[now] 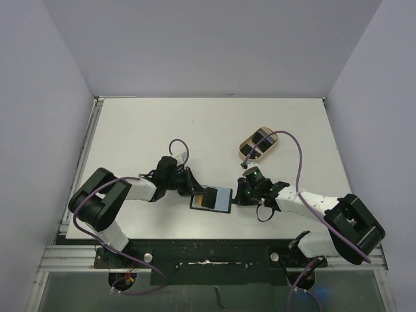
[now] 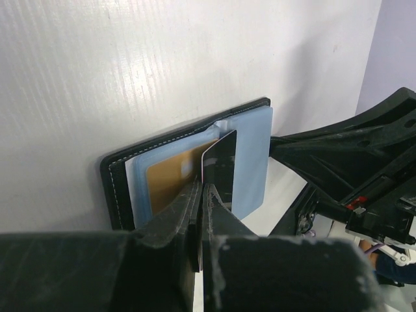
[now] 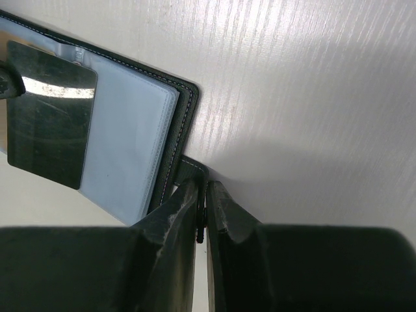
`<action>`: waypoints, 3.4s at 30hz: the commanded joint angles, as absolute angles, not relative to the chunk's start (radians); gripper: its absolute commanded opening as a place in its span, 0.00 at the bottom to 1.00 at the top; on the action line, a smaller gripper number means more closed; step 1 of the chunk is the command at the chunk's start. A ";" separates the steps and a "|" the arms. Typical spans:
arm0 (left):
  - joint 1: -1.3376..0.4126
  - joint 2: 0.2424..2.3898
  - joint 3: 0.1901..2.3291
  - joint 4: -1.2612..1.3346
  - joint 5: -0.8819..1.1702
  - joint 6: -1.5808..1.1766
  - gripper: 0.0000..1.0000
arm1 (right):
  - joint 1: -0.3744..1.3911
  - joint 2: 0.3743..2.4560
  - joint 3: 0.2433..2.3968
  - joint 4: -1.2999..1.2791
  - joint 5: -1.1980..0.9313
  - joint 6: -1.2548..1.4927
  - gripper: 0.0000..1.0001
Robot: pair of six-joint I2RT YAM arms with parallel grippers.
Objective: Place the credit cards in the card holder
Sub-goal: Insert the credit card into the card holder.
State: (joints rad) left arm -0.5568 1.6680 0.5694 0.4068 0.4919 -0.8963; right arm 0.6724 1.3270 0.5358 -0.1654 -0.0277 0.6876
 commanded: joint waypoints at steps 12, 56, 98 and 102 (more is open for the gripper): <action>-0.552 1.622 0.611 0.317 0.472 -0.834 0.00 | 0.687 1.342 0.571 -0.161 0.004 0.673 0.06; -0.552 1.663 0.625 0.304 0.439 -0.841 0.00 | 0.688 1.332 0.576 -0.175 0.014 0.660 0.05; -0.634 1.699 0.559 0.550 0.455 -0.974 0.00 | 0.697 1.342 0.569 -0.117 -0.014 0.703 0.05; -0.645 1.698 0.574 0.539 0.446 -0.982 0.01 | 0.698 1.341 0.569 -0.117 -0.014 0.708 0.05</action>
State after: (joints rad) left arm -0.6262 1.6905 0.5556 0.4953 0.4526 -0.9672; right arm 0.6834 1.3334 0.5480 -0.1730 -0.0105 0.6910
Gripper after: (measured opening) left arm 0.009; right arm 0.091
